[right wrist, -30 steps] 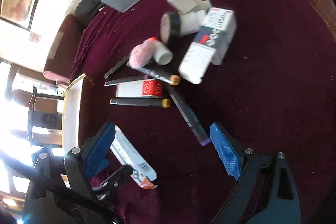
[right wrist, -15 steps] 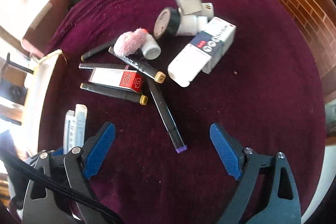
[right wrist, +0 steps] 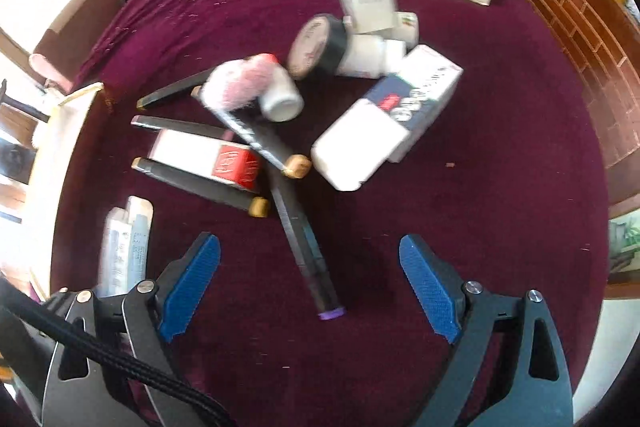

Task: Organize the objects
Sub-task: 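Grasp the white-and-blue ointment box with the left gripper while the right gripper grasps the green-labelled medicine box, then carry both boxes into the white tray and open both grippers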

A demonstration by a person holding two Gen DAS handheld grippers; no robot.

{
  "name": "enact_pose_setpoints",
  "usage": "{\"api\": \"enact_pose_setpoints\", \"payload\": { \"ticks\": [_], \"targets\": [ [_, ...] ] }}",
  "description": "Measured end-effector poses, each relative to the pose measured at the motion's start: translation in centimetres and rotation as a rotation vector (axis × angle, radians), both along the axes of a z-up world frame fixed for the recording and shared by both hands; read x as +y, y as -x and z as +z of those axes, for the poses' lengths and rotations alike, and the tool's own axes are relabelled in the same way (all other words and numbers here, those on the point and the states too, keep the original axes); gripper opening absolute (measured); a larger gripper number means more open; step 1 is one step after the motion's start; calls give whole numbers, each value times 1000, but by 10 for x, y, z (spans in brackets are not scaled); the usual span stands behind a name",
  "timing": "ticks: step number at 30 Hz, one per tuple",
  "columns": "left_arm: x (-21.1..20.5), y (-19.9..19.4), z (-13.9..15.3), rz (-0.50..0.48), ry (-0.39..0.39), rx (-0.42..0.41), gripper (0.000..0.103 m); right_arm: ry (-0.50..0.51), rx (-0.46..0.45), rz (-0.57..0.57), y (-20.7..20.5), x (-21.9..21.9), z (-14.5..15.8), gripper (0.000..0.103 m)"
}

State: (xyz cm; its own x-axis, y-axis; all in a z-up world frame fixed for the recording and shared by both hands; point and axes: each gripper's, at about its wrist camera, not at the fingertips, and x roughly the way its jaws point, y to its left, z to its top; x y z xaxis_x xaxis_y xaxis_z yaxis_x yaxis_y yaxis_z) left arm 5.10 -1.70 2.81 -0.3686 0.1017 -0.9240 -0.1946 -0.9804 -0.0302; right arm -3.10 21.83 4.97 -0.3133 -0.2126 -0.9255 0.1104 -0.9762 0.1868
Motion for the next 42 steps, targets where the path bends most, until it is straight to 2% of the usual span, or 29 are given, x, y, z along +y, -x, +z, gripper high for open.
{"api": "enact_pose_setpoints", "payload": {
  "ticks": [2, 5, 11, 14, 17, 20, 21, 24, 26, 27, 30, 31, 34, 42],
  "targets": [
    [-6, -4, -2, 15, -3, 7, 22, 15, 21, -54, 0, 14, 6, 92],
    [-5, -6, -3, 19, -5, 19, 22, 101, 29, -150, 2, 41, 14, 92],
    [-4, -3, -4, 8, 28, 34, 24, 193, -2, -302, 25, 70, 18, 92],
    [-6, -4, -4, 7, 27, 34, 28, 156, 12, -333, 41, 62, 22, 92],
    [-1, -3, -5, -8, 38, 47, 41, 104, -9, -361, 59, 56, 16, 90],
    [2, -4, -6, -11, 22, 49, 56, 54, -52, -384, 73, 49, 3, 81],
    [2, -4, -7, -14, 13, 49, 62, 39, -63, -393, 76, 48, -1, 74],
    [7, -7, -8, -17, 35, 75, 63, 9, -96, -418, 82, 47, -12, 54],
    [3, -10, -6, -25, 27, 84, 54, 0, -101, -429, 84, 47, -15, 38],
    [0, -11, -4, -28, 22, 91, 27, 4, -103, -427, 84, 47, -15, 34],
    [-14, -6, 1, -12, -54, 45, 20, 47, -105, -404, 76, 52, -13, 32],
    [-18, -6, 2, -5, -76, 34, 13, 64, -106, -398, 72, 53, -11, 32],
    [-27, -6, 12, 1, -115, 33, 9, 102, -94, -369, 57, 56, -2, 32],
    [-54, -13, 42, 48, -195, 55, 9, 241, -56, -290, 15, 59, 31, 32]
  ]
}}
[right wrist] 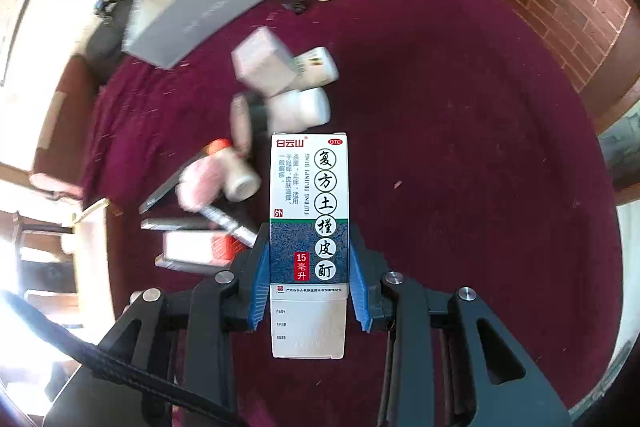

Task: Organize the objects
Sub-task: 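Carry both boxes into the white tray and open both grippers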

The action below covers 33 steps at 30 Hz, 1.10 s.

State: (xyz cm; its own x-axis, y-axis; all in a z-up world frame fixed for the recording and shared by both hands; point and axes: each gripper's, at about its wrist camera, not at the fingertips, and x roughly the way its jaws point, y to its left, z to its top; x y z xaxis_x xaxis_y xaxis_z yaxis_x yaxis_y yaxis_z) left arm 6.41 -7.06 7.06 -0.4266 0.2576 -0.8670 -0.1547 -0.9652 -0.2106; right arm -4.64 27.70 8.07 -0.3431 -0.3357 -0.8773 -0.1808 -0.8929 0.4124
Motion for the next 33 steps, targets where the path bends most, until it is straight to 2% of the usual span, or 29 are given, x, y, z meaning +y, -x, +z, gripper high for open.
{"api": "enact_pose_setpoints", "payload": {
  "ticks": [5, 14, 20, 27, 33],
  "targets": [
    [-25, 3, 27, 39, -41, 29, 9, 46, 37, 81, -7, -30, 16, 32],
    [-103, 27, 57, 150, -98, 53, 9, 101, 71, 272, -11, -134, 38, 32],
    [-144, 52, 60, 174, -62, 72, 9, 162, 38, 350, 2, -213, 37, 32],
    [-165, 89, 42, 142, -34, 50, 9, 206, -21, 364, 23, -291, 22, 32],
    [-175, 120, 10, 146, -35, 15, 9, 129, -25, 355, 42, -339, 7, 32]
  ]
}}
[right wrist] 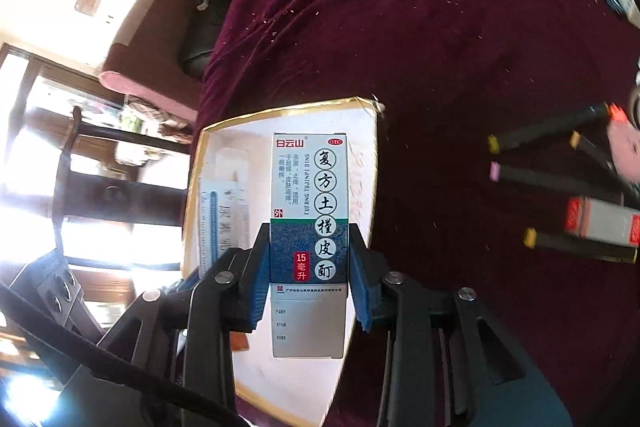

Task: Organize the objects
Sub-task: 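Carry both boxes into the white tray and open both grippers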

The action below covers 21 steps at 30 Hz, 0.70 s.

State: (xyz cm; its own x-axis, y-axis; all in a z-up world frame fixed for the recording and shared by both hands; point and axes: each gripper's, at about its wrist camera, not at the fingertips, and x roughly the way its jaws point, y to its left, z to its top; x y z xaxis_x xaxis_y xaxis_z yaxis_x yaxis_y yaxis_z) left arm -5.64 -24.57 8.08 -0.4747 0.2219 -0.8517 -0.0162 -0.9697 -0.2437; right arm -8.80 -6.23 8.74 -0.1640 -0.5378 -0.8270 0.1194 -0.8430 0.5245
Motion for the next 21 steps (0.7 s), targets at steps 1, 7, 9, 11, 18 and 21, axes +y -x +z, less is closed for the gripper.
{"api": "enact_pose_setpoints", "payload": {
  "ticks": [1, 7, 9, 11, 18, 21],
  "targets": [
    [-3, 4, -6, 9, -11, -12, 9, -11, -7, -1, 4, -4, -5, 32],
    [-8, 23, -40, 40, -66, -73, 9, -60, -41, -29, 21, -12, -34, 32],
    [-5, 26, -43, 36, -62, -68, 9, -59, -53, -32, 27, -14, -41, 32],
    [-1, 29, -43, 28, -50, -57, 9, -79, -59, -31, 31, -18, -46, 32],
    [-1, 34, -41, 8, 25, -7, 21, -150, -32, 1, 44, -32, -48, 32],
    [-7, 30, -37, 15, 52, 40, 34, -158, -27, -6, 45, -27, -48, 32]
  ]
}}
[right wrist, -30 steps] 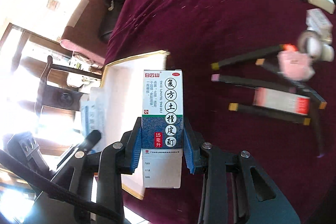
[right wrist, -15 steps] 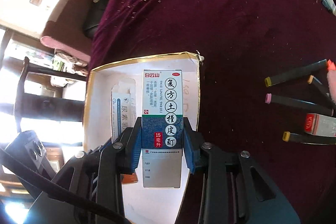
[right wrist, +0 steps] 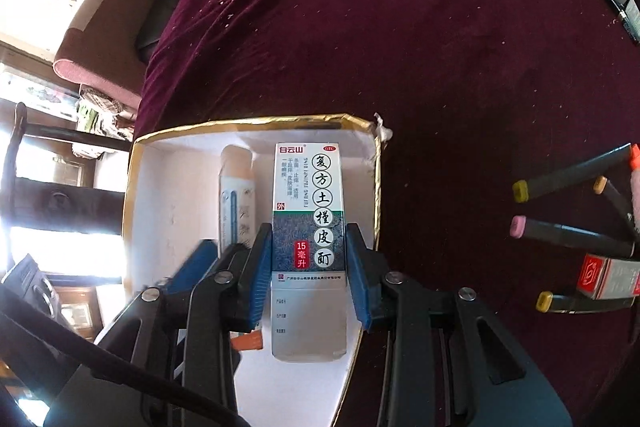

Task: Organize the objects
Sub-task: 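Carry both boxes into the white tray and open both grippers, then withdraw both grippers from the tray back over the markers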

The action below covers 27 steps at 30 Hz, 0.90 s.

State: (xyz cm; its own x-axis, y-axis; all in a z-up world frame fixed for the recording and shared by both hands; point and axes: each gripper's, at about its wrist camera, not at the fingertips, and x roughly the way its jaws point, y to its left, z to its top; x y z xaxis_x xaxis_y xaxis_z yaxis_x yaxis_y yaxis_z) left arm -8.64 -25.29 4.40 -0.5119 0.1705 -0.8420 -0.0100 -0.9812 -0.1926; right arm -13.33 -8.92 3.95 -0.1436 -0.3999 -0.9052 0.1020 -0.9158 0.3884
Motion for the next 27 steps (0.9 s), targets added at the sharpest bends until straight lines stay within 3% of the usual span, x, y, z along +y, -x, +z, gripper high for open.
{"api": "enact_pose_setpoints", "payload": {
  "ticks": [7, 10, 12, 15, 17, 21, 24, 27],
  "targets": [
    [-24, -17, 10, 59, -2, 63, 37, 9, -7, 11, 8, 1, 1, 34],
    [-40, -28, 16, 79, 20, 110, 47, 8, -7, 9, 7, -6, 2, 36],
    [-51, -33, 15, 100, 30, 123, 48, 18, 5, -7, 4, -3, 6, 37],
    [-69, -35, -2, 167, 15, 80, 48, 28, 30, -17, -1, -1, 12, 38],
    [-85, -35, -17, 234, -79, 8, 48, 30, 41, -14, -3, 1, 15, 39],
    [-83, -41, -21, 262, -104, -3, 49, 30, 50, -4, -6, 2, 19, 39],
    [-81, -47, -21, 296, -116, 1, 55, 5, 55, -5, -6, 4, 19, 52],
    [-82, -51, -21, 322, -128, 4, 57, 9, 56, -15, -10, 11, 18, 52]
  ]
}}
